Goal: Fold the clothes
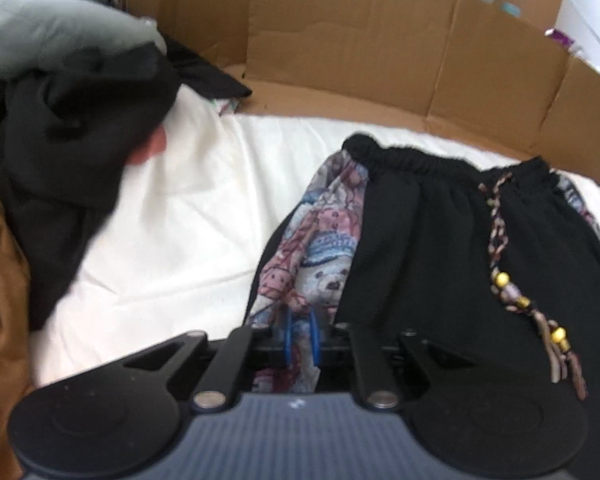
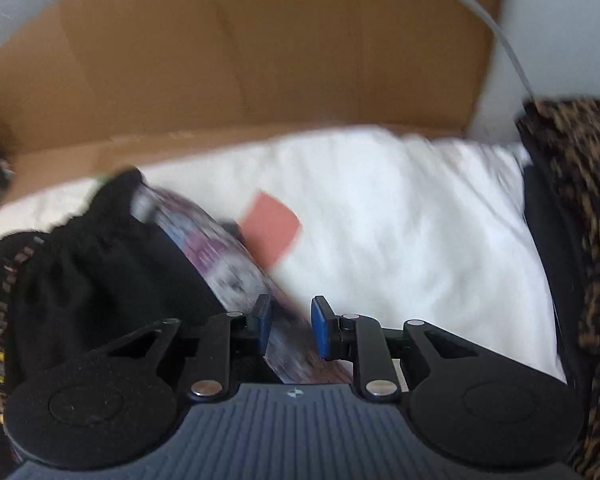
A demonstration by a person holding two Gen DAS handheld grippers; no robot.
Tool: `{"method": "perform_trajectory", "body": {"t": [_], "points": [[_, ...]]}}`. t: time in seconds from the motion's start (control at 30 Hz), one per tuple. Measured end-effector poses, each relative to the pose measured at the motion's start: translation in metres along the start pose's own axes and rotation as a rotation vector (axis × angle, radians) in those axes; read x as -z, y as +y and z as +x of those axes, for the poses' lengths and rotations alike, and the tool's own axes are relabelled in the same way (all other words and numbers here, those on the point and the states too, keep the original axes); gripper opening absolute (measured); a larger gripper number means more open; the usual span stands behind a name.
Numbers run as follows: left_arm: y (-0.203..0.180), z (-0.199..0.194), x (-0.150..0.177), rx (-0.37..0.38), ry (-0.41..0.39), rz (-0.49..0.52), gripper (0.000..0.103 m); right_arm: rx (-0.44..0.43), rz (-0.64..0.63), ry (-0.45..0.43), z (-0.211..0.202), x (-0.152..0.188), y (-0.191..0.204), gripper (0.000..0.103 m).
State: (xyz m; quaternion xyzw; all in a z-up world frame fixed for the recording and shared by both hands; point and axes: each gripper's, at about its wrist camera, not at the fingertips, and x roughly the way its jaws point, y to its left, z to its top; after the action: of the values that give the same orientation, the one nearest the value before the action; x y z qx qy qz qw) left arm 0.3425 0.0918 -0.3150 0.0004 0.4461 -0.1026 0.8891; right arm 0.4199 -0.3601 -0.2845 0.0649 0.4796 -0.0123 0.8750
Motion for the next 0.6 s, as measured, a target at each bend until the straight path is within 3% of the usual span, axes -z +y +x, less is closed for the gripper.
{"method": "perform_trajectory", "body": {"t": [0.13, 0.37, 0.5, 0.6], "points": [[0.005, -0.006, -0.010, 0.014, -0.049, -0.031, 0.012, -0.010, -0.010, -0.017, 0.001, -0.015, 0.005, 0.028], [0.000, 0.013, -0.023, 0.047, -0.048, -0.061, 0.012, -0.099, 0.000, 0.001, 0.020, -0.024, 0.024, 0.028], [-0.009, 0.037, -0.027, 0.005, 0.003, -0.030, 0.011, -0.023, -0.054, 0.032, 0.037, -0.027, 0.034, 0.028], [-0.010, 0.045, -0.029, -0.053, 0.018, -0.006, 0.003, -0.002, -0.069, -0.009, 0.032, -0.037, 0.038, 0.029]]}}
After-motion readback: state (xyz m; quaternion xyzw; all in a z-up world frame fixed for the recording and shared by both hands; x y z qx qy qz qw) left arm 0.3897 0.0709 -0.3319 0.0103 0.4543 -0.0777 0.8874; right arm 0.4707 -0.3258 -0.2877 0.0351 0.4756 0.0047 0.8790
